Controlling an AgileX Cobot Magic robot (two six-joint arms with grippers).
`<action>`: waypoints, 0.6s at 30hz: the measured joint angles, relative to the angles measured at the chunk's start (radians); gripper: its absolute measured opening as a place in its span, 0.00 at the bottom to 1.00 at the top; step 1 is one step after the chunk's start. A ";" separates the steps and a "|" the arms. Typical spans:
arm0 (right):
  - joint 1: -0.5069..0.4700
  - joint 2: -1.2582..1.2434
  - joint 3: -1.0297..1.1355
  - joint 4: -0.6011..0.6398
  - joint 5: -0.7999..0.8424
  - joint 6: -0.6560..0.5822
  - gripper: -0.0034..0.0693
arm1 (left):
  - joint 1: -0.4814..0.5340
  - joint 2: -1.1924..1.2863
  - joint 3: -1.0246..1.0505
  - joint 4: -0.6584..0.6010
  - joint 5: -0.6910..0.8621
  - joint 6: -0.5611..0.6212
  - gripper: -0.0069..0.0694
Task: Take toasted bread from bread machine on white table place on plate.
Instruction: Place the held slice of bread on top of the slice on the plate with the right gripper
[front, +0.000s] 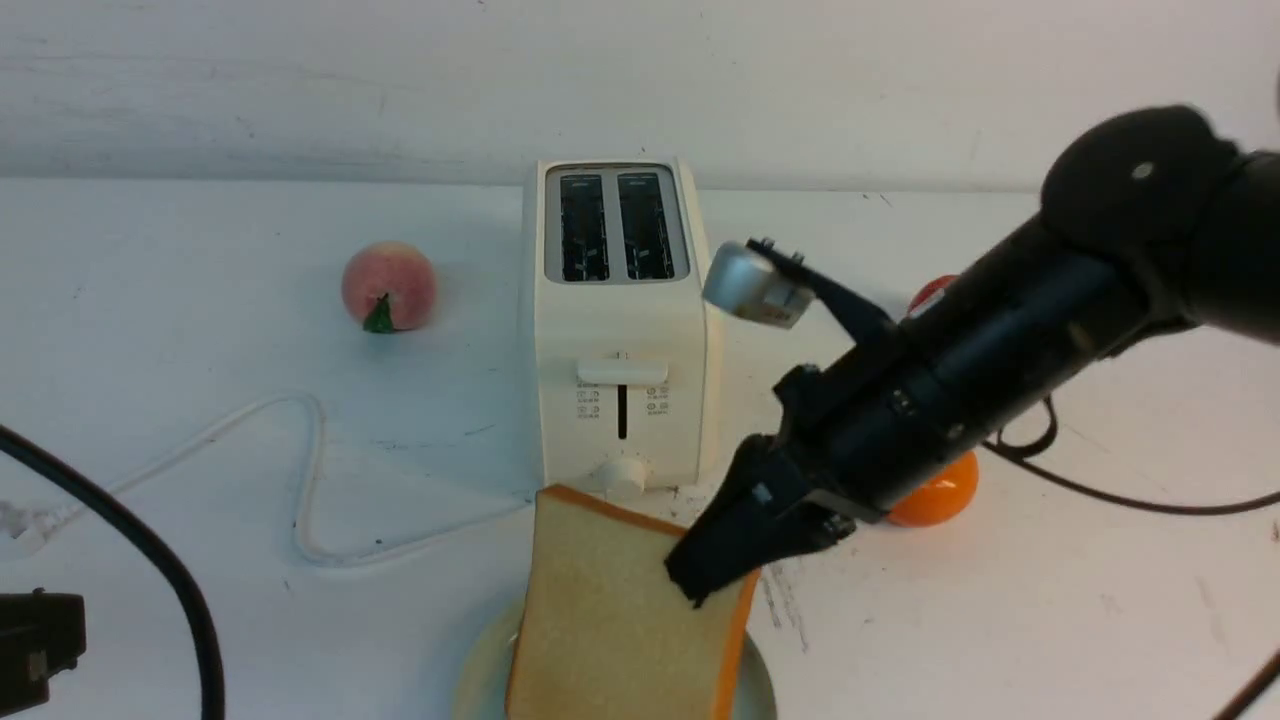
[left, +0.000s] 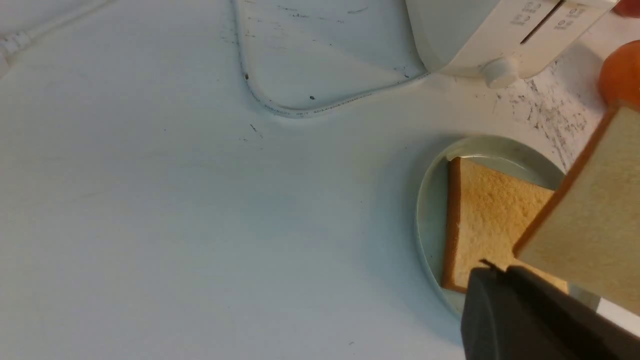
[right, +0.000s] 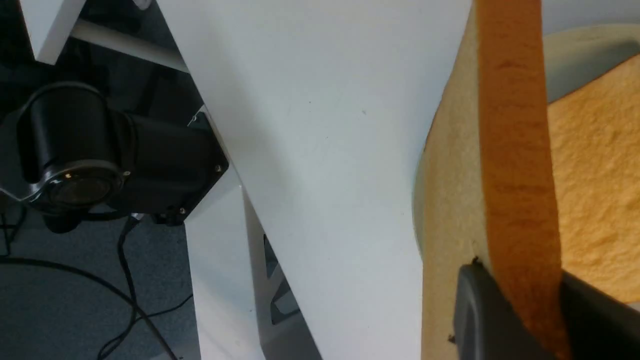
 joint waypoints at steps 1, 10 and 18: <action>0.000 0.014 0.001 0.011 -0.005 -0.006 0.20 | 0.000 0.000 0.000 0.000 0.000 0.000 0.07; 0.000 0.147 0.004 0.061 -0.052 -0.021 0.21 | 0.000 0.000 0.000 0.015 0.009 0.003 0.07; 0.000 0.152 0.003 -0.026 -0.097 -0.021 0.51 | 0.000 0.000 0.000 0.022 0.019 0.029 0.07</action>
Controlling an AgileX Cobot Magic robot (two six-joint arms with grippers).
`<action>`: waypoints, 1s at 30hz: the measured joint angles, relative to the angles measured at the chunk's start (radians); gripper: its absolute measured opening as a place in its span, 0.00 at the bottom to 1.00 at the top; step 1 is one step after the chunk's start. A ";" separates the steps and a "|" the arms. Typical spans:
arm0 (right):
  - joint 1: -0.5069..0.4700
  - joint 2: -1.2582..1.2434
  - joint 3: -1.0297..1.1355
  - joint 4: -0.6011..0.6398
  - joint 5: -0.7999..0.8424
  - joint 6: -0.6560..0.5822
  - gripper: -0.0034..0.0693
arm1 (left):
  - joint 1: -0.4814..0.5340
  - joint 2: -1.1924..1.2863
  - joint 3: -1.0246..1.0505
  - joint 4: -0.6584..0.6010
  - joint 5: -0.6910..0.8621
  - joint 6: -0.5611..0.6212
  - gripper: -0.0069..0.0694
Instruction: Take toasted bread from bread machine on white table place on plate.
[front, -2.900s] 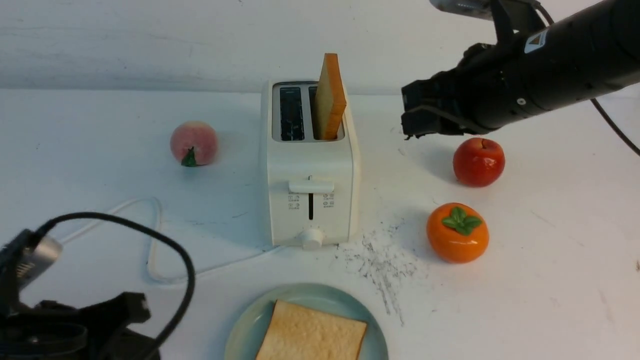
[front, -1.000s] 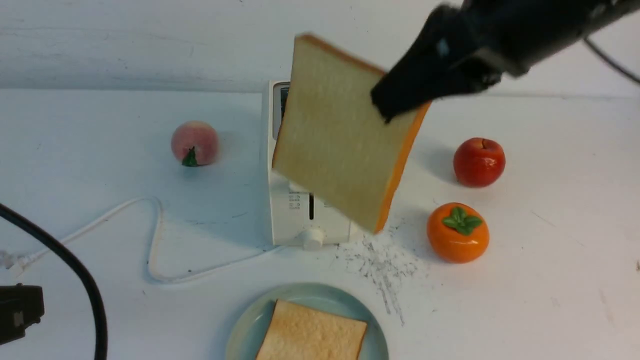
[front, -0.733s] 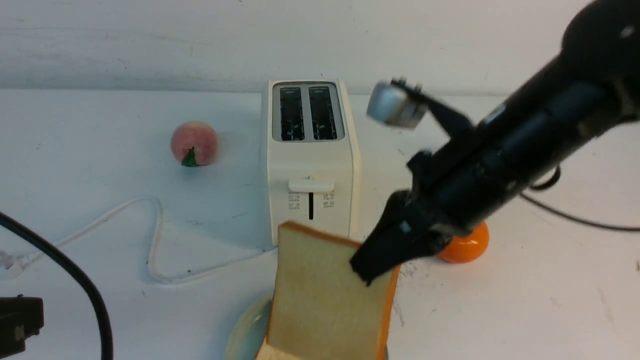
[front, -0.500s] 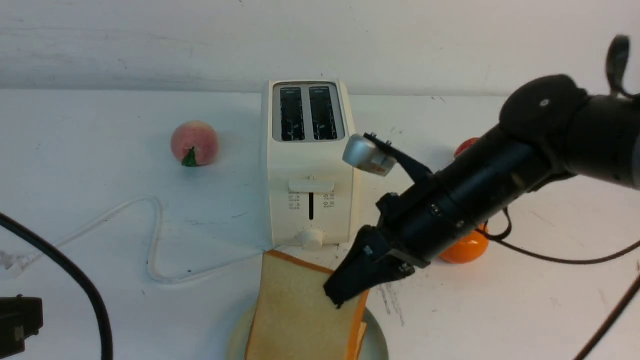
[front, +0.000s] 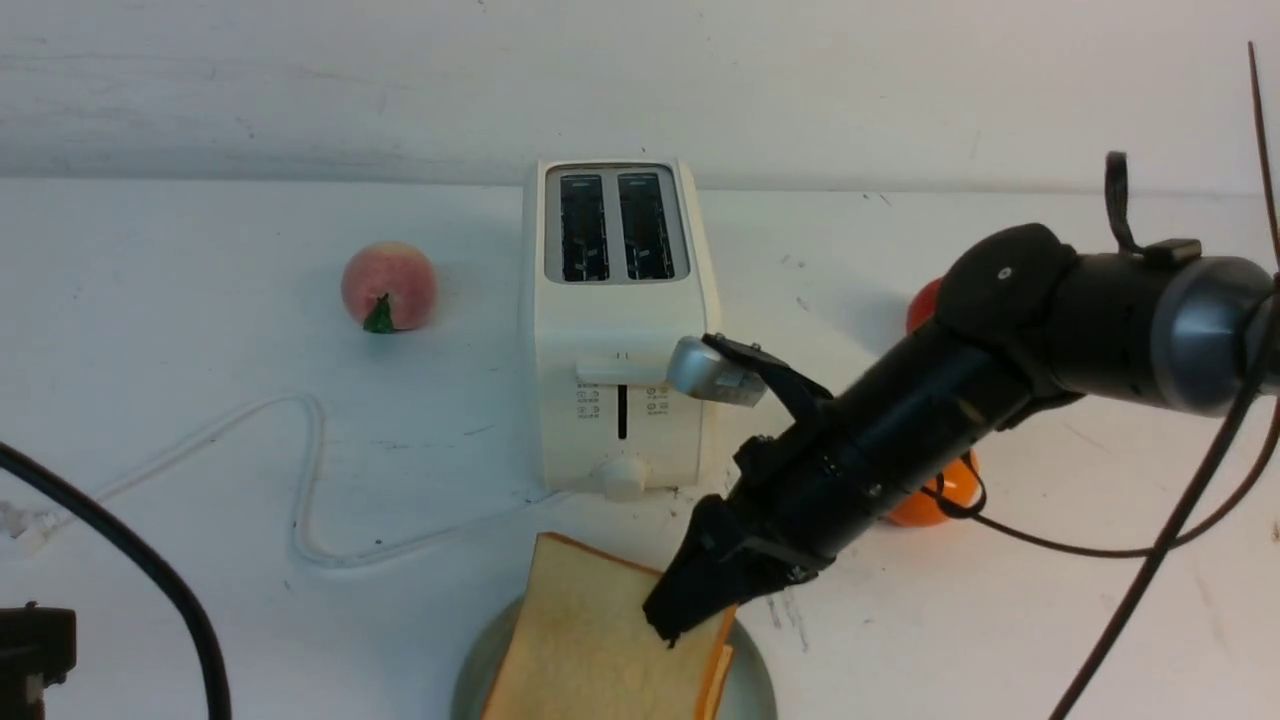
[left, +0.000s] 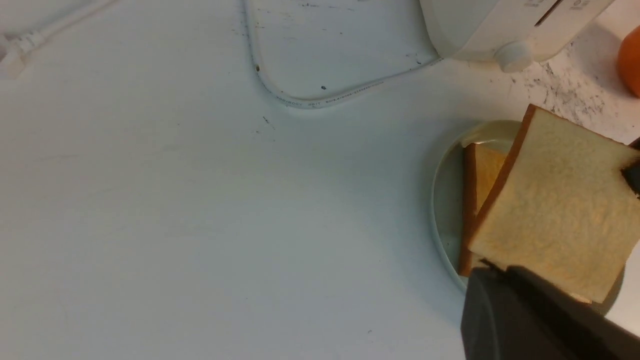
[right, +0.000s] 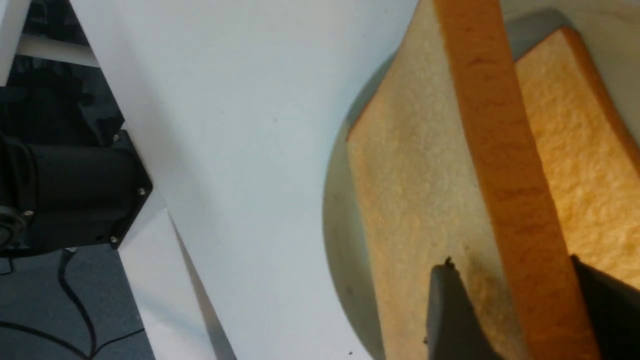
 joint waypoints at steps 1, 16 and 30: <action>0.000 0.000 -0.001 -0.013 -0.001 0.000 0.56 | 0.000 0.000 0.000 0.001 0.000 0.003 0.07; -0.001 -0.130 -0.285 -0.528 0.147 0.511 0.63 | 0.000 0.000 0.000 0.002 0.008 0.019 0.07; -0.001 -1.020 -0.126 -0.681 -0.081 0.672 0.03 | 0.000 0.000 0.000 0.002 -0.047 0.019 0.07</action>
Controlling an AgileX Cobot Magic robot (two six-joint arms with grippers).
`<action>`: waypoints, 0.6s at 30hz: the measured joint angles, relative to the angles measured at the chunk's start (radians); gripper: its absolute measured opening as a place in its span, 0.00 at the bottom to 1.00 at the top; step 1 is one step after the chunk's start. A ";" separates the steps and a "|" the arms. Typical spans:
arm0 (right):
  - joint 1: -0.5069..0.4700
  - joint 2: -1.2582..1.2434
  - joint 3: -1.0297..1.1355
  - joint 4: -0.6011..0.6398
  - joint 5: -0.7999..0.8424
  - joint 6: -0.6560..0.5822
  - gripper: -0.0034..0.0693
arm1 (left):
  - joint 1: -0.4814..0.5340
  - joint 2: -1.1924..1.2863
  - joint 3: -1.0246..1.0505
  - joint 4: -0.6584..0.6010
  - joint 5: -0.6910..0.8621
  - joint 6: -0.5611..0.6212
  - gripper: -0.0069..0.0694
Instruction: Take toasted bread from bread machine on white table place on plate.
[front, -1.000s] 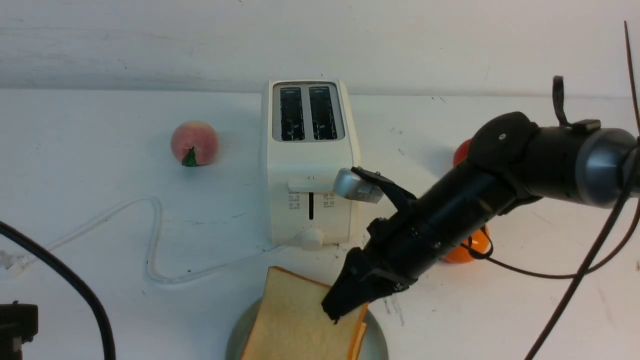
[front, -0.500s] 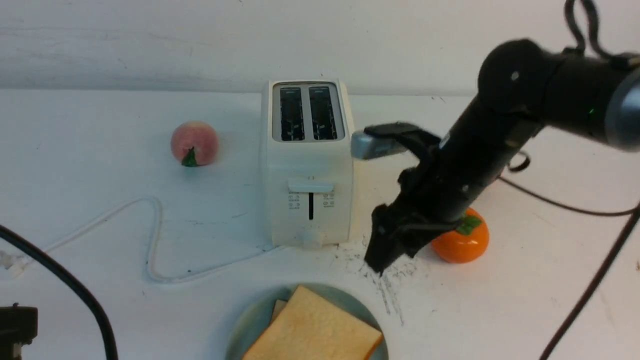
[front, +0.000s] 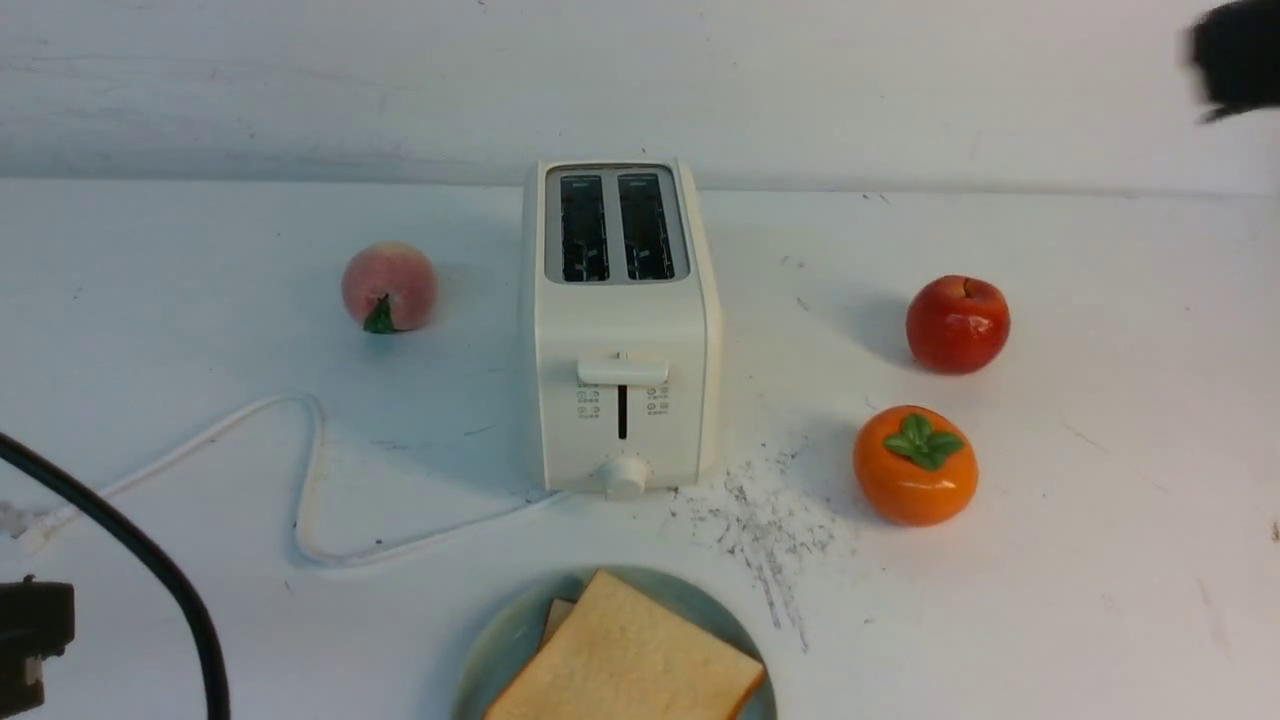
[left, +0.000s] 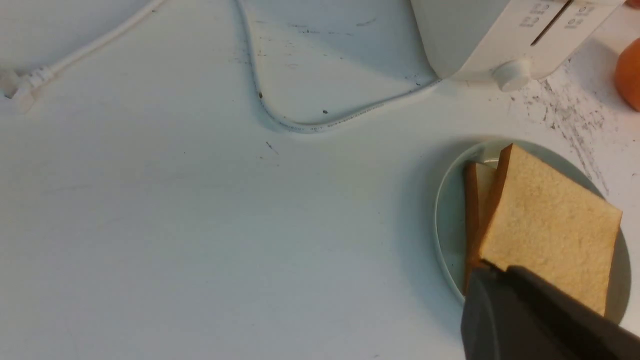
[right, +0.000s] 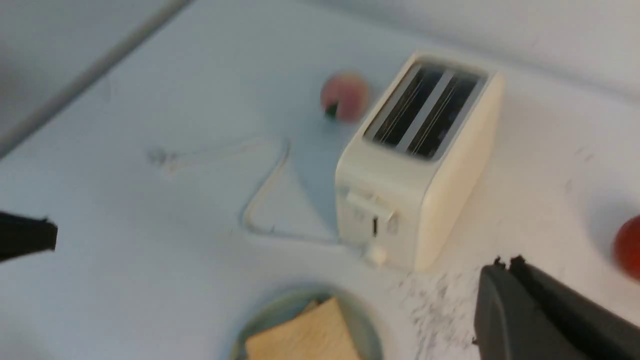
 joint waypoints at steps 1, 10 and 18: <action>0.000 0.000 0.013 0.000 0.000 0.000 0.03 | 0.000 0.000 0.000 0.000 -0.001 0.000 0.07; 0.000 -0.673 0.730 -0.387 -0.598 0.334 0.04 | 0.000 0.000 0.000 -0.001 -0.101 0.000 0.07; 0.000 -0.736 0.889 -0.678 -0.639 0.499 0.05 | 0.000 0.000 0.000 -0.029 -0.135 0.000 0.07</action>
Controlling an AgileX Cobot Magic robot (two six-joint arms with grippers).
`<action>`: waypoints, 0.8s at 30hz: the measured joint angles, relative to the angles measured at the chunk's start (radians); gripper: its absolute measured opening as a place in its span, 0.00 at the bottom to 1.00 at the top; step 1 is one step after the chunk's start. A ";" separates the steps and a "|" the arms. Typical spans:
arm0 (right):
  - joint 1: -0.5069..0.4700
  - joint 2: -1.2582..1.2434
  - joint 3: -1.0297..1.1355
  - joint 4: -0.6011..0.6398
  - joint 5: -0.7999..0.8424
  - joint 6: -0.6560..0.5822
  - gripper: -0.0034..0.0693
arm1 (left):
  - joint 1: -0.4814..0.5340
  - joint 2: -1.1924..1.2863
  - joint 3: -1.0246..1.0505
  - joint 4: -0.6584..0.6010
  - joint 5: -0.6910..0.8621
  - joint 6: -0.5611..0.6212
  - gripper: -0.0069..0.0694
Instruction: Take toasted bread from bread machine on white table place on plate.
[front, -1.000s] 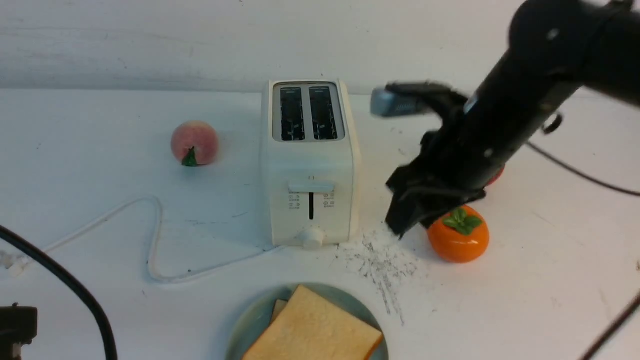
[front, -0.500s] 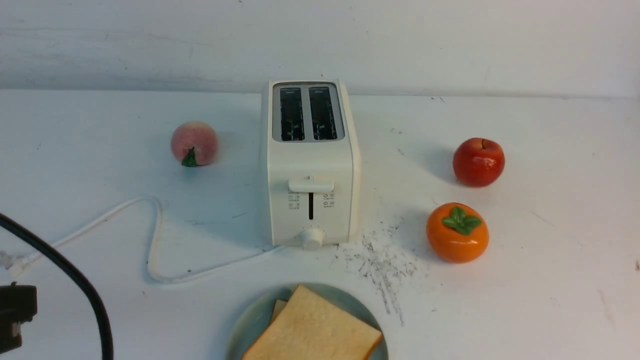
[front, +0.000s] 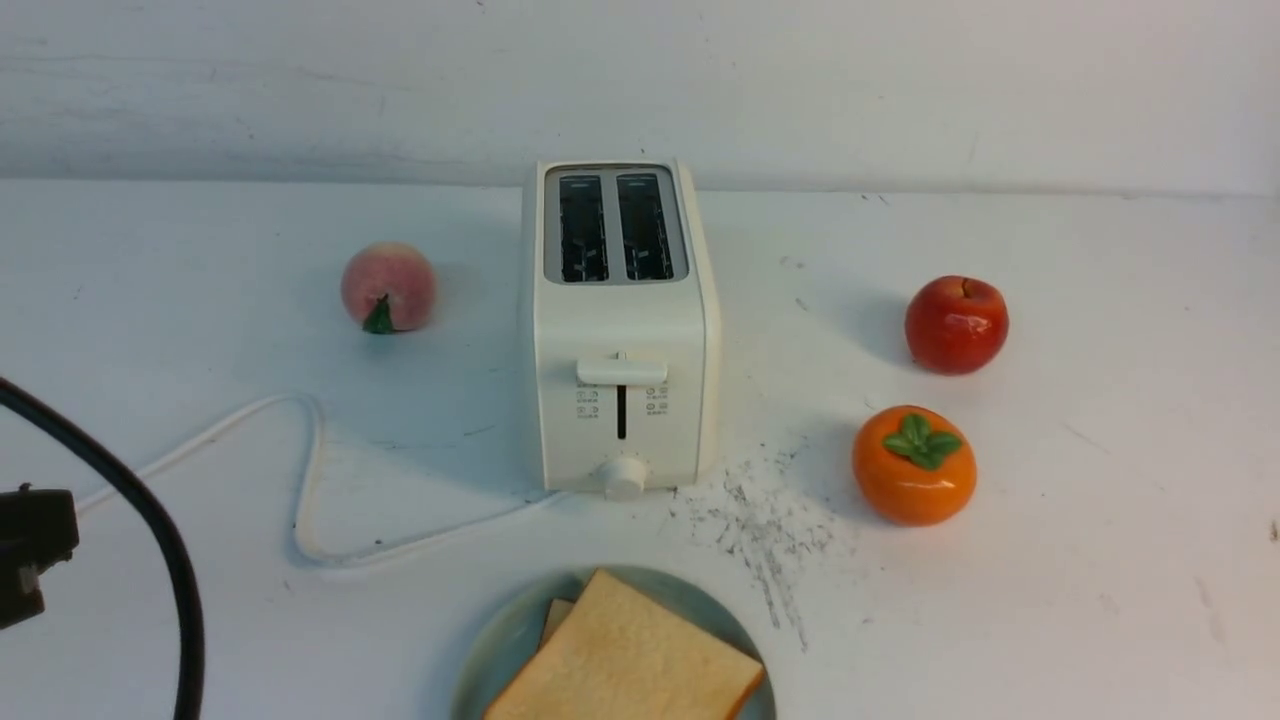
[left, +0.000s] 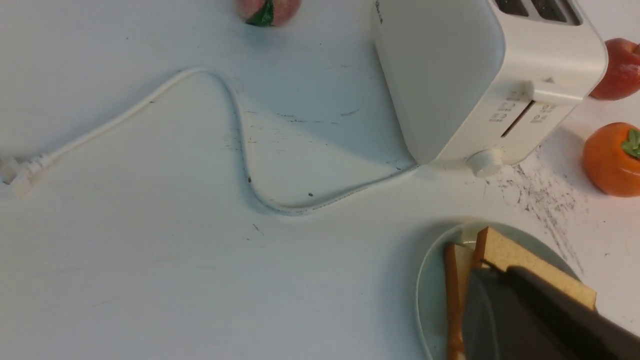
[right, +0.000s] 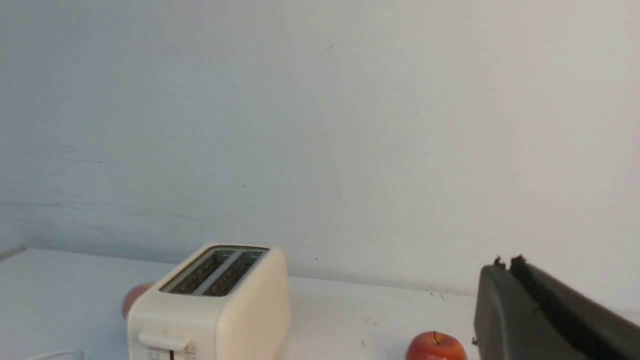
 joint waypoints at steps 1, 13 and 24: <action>0.000 0.000 0.002 -0.006 0.001 0.011 0.05 | 0.000 0.000 0.000 -0.001 0.001 0.000 0.07; 0.000 0.000 0.007 -0.019 -0.003 0.057 0.06 | 0.000 0.000 0.000 -0.006 0.002 0.000 0.07; 0.000 0.000 0.007 -0.019 -0.003 0.057 0.07 | 0.000 0.000 0.000 -0.026 0.040 -0.003 0.09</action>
